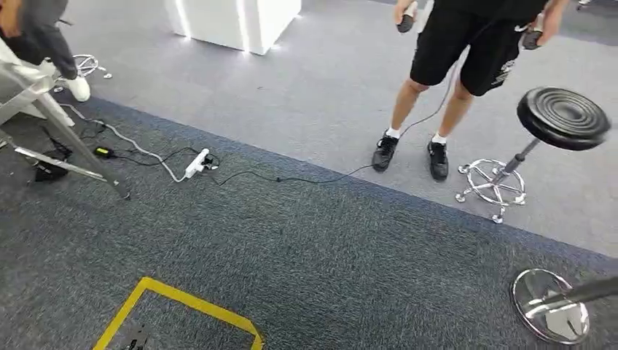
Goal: Take the parts from the cabinet and place them on the table.
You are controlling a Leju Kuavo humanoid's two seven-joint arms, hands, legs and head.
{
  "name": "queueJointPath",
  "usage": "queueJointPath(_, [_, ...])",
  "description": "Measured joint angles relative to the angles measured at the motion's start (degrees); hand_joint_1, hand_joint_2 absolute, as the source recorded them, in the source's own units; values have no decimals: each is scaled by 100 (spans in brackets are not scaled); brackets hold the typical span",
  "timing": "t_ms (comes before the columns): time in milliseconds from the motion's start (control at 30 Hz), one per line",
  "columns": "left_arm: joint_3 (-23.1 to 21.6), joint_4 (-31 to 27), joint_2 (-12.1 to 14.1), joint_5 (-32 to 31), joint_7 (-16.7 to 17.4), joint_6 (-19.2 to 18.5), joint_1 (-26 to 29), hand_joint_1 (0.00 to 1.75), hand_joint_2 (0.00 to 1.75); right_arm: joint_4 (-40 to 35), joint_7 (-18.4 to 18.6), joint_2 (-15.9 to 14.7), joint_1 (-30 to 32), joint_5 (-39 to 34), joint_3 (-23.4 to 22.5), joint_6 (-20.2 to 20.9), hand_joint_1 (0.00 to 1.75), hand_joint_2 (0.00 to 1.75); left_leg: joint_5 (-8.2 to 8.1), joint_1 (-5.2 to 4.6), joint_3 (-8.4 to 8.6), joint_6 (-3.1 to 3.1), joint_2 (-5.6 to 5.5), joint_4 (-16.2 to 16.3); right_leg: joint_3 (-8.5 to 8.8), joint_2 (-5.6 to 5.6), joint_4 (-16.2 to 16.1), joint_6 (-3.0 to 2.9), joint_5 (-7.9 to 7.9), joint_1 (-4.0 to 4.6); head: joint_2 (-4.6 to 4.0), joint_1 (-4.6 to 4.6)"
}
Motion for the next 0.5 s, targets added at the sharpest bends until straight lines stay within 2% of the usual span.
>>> queueJointPath(33, [0, 0, -9, 4, 7, -15, -3, 0, 0, 0, 0, -2, -6, 4, 0, 2, 0, 0, -15, -2, 20, -24, 61, 4, 320, -210, -553, -39, 153, 18, 0, 0])
queueJointPath(67, [0, 0, -13, 4, 9, -24, -2, 0, 0, 0, 0, -4, -22, 7, 0, 4, 0, 0, -41, -45, 19, -70, 100, 14, 343, -307, -642, -80, 97, 75, 0, -13])
queueJointPath(100, [0, 0, -13, 9, 20, -31, -9, 0, 0, 0, 0, -4, -28, 7, 0, 13, 0, 0, -46, -33, 29, -103, 139, 5, 333, -220, -664, -119, 117, 87, 0, -11])
queueJointPath(167, [0, 0, -20, 28, 35, -31, -32, 0, 0, 0, 0, -7, -5, 9, -2, 37, 0, 0, -44, -18, 67, -153, 225, -19, 299, -131, -663, -161, 117, 111, 0, -13])
queueJointPath(200, [0, 0, -33, 31, 41, -33, -46, 0, 0, 0, 2, -9, -3, 11, -4, 41, 0, 0, -51, -38, 95, -205, 276, -26, 311, -64, -724, -215, 151, 102, 0, -6])
queueJointPath(233, [0, 0, -39, 37, 44, -35, -49, 0, 0, 2, 4, -7, -1, 11, -4, 55, 0, 0, -126, 11, 71, -223, 106, 57, 368, -21, -781, -249, 199, 46, 0, -15])
queueJointPath(267, [0, 0, -50, 42, 50, -39, -45, 0, 0, 7, 20, -7, -9, 11, -4, 79, 0, 0, -315, 14, -29, -220, -187, 292, 372, 30, -811, -304, 223, 48, 0, -15])
queueJointPath(300, [0, 0, -48, 42, 61, -39, -33, 0, 0, 7, 39, -4, -28, 11, -9, 103, 0, 0, -567, 28, -224, -217, -316, 701, 354, 81, -812, -322, 231, 54, 0, -31])
queueJointPath(333, [0, 0, -39, 39, 74, -37, -18, 0, 0, 7, 46, -7, -29, 9, -15, 105, 0, 0, -770, 25, -425, -221, -371, 1128, 344, 150, -805, -331, 233, 60, 0, -39])
queueJointPath(367, [0, 0, -37, 42, 83, -37, -5, 0, 0, 9, 55, -7, -28, 7, -26, 105, 0, 0, -904, 26, -607, -231, -387, 1500, 339, 217, -799, -334, 232, 70, 0, -35])
queueJointPath(400, [0, 0, -33, 42, 96, -37, 3, 0, 0, 9, 61, -7, -25, 4, -48, 107, 0, 0, -905, 28, -717, -235, -388, 1698, 338, 296, -786, -334, 232, 75, 0, -33])
queueJointPath(433, [0, 0, -35, 39, 101, -33, 11, 0, 0, 11, 79, -7, -23, -6, -61, 127, 0, 0, -736, 30, -685, -237, -390, 1583, 340, 376, -771, -334, 228, 74, 0, -35])
queueJointPath(467, [0, 0, -35, 39, 114, -28, 6, 0, 0, 13, 94, -9, -22, -20, -79, 151, 0, 0, -489, 36, -552, -234, -401, 1257, 341, 451, -748, -326, 219, 70, 0, -35])
queueJointPath(500, [0, 0, -33, 39, 138, -22, 1, 0, 0, 13, 107, -9, -24, -50, -96, 190, 0, 0, -197, 47, -335, -230, -452, 771, 340, 533, -716, -305, 205, 67, 0, -35])
